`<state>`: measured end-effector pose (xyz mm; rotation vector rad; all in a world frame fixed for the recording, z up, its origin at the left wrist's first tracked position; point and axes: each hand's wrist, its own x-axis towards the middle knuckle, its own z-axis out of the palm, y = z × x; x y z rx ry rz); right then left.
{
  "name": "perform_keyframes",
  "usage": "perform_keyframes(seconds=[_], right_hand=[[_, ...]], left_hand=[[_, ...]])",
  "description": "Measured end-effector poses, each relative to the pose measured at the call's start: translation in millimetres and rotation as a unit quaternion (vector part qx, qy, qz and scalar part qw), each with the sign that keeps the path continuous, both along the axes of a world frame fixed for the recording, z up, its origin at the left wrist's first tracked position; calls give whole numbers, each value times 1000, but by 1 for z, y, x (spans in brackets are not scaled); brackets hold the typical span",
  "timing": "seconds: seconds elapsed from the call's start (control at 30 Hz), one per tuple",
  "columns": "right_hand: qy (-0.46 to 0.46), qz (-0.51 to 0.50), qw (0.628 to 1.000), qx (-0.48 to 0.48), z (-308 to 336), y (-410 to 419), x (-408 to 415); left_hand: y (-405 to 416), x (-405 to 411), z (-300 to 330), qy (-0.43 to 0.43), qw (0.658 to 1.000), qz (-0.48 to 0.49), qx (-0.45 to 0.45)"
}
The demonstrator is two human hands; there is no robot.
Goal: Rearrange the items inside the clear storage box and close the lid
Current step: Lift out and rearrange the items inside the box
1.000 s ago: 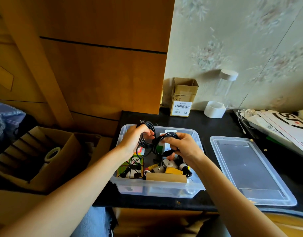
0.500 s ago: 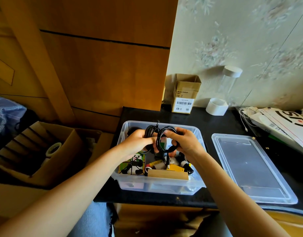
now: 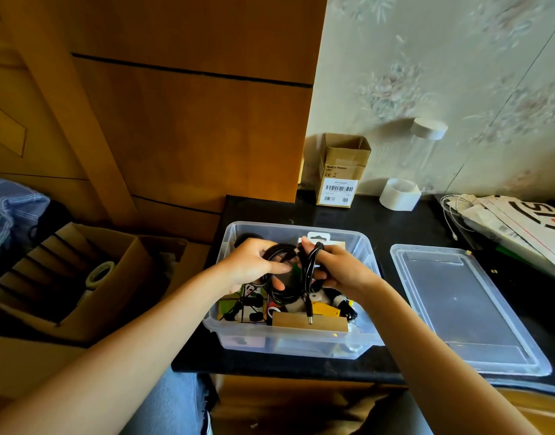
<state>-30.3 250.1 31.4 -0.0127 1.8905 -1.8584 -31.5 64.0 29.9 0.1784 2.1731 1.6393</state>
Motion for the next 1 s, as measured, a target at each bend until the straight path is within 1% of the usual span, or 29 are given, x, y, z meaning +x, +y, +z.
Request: perform_keyframes(seconds=[0.13,0.2,0.27,0.33,0.4,0.47,0.5,0.57,0.63,0.7,0.8,0.87,0.93,1.0], right_hand=[[85,-15,994,63,1,-7,2],[126,-24,991,37,5,-9,5],[160,-14,987,5,8,-11,7],[187,5,982,13,10,-13,9],[197,5,980,35,11,-15,9],[176,-28,982,61,11,-13,7],[157,-50,983,74,11,-10,6],[121,-76,985,98,7,-3,3],[99,-72,987,107,3,2,2],[92,-70,987,112,1,4,2],[57,-82,986,131,0,3,0],[22,-97,988,116,0,3,-1],[-1,-116,989,93,1,3,-2],[-11,-135,989,67,1,3,-2]], left_hand=[[2,-4,-1,-12,999,42,-3],[4,-4,-2,-14,998,62,-13],[8,-4,-5,-8,996,78,-46],[11,-4,-7,-13,993,101,-59],[12,-4,-9,-25,992,120,-43],[10,-4,-8,-51,990,130,8],[8,-4,-7,-75,987,129,54],[4,-4,-3,-134,971,112,164],[1,-3,0,-163,953,98,234],[2,-1,0,-155,947,126,250],[5,2,-3,-94,952,186,223],[8,3,-4,-56,951,220,208],[11,3,-5,-50,942,244,226],[13,3,-4,-69,933,242,258]])
